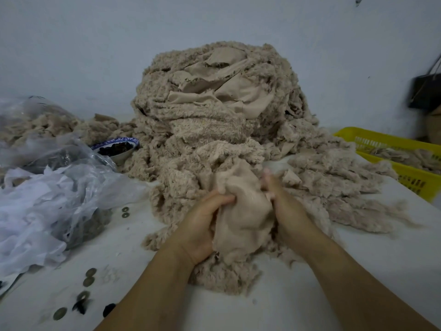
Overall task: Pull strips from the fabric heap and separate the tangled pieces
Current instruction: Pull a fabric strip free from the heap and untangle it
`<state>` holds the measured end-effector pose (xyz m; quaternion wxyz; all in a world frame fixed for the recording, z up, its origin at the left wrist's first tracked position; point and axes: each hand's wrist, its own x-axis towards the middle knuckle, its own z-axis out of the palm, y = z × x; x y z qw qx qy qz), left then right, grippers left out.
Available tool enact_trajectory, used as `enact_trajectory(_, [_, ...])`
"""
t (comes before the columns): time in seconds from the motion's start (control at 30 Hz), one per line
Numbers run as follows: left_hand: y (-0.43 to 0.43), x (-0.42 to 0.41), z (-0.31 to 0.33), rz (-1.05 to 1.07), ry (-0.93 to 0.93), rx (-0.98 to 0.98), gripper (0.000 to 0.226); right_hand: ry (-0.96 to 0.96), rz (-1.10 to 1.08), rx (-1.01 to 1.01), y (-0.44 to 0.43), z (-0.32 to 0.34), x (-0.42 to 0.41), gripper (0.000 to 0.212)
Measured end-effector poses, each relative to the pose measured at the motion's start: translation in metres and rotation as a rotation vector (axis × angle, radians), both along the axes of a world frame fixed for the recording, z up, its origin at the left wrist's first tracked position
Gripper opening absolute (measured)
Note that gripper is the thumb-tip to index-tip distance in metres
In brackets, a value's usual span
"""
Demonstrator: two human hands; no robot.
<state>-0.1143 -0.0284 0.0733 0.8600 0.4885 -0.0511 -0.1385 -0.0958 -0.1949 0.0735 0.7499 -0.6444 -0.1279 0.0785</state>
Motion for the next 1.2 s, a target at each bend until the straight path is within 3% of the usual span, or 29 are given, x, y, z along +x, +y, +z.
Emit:
enact_trajectory(0.1, [-0.004, -0.002, -0.004, -0.01, 0.002, 0.184, 0.03, -0.029, 0.066, -0.094, 0.003, -0.004, -0.002, 0.044])
enact_trajectory(0.17, [-0.006, -0.001, -0.003, 0.037, -0.022, 0.238, 0.033, -0.064, -0.076, -0.134, 0.002, -0.007, 0.002, 0.033])
enact_trajectory(0.27, [-0.009, 0.006, -0.002, 0.249, -0.038, 0.276, 0.028, -0.193, -0.331, -0.392, -0.009, -0.001, 0.01, 0.037])
enact_trajectory(0.3, [-0.008, 0.01, -0.004, 0.305, -0.041, 0.282, 0.028, -0.17, -0.408, -0.276, -0.016, 0.002, 0.017, 0.032])
enact_trajectory(0.37, [-0.006, 0.016, -0.007, 0.347, -0.056, 0.252, 0.028, -0.076, -0.482, 0.291, -0.035, 0.015, 0.026, 0.022])
enact_trajectory(0.4, [-0.005, 0.017, -0.009, 0.361, -0.061, 0.241, 0.028, -0.069, -0.471, 0.57, -0.046, 0.019, 0.03, 0.026])
enact_trajectory(0.43, [-0.004, 0.018, -0.011, 0.378, -0.067, 0.237, 0.028, -0.054, -0.442, 0.741, -0.053, 0.02, 0.034, 0.043])
enact_trajectory(0.47, [-0.003, 0.019, -0.011, 0.394, -0.07, 0.235, 0.027, -0.032, -0.444, 0.754, -0.054, 0.019, 0.033, 0.061])
enact_trajectory(0.53, [-0.002, 0.021, -0.014, 0.411, -0.088, 0.261, 0.026, -0.007, -0.488, 0.453, -0.044, 0.009, 0.029, 0.066])
enact_trajectory(0.6, [-0.001, 0.019, -0.016, 0.42, -0.13, 0.366, 0.023, -0.135, -0.498, -0.037, -0.028, -0.002, 0.022, 0.035])
enact_trajectory(0.67, [0.001, 0.016, -0.018, 0.436, -0.242, 0.634, 0.026, -0.272, -0.457, -0.39, -0.018, -0.009, 0.019, 0.019])
enact_trajectory(0.73, [0.002, 0.014, -0.019, 0.418, -0.355, 0.931, 0.027, -0.309, -0.315, -0.683, -0.013, -0.015, 0.018, 0.021])
enact_trajectory(0.8, [0.003, 0.016, -0.024, 0.338, -0.432, 1.154, 0.04, -0.327, -0.164, -1.017, -0.011, -0.021, 0.017, 0.038])
enact_trajectory(0.87, [0.004, 0.02, -0.029, 0.292, -0.446, 1.293, 0.052, -0.403, -0.115, -1.199, -0.007, -0.025, 0.017, 0.028])
enact_trajectory(0.93, [0.007, 0.022, -0.03, 0.341, -0.458, 1.372, 0.042, -0.421, -0.14, -1.1, -0.005, -0.025, 0.017, 0.012])
enact_trajectory(1.03, [0.009, 0.021, -0.024, 0.497, -0.434, 1.287, 0.007, -0.345, -0.216, -0.792, -0.005, -0.023, 0.016, 0.019])
enact_trajectory(1.13, [0.013, 0.016, -0.015, 0.658, -0.353, 0.889, 0.025, -0.287, -0.408, -0.5, -0.009, -0.016, 0.018, 0.023])
enact_trajectory(1.2, [0.014, 0.012, -0.005, 0.724, -0.281, 0.588, 0.028, -0.293, -0.483, -0.418, -0.011, -0.012, 0.018, 0.016])
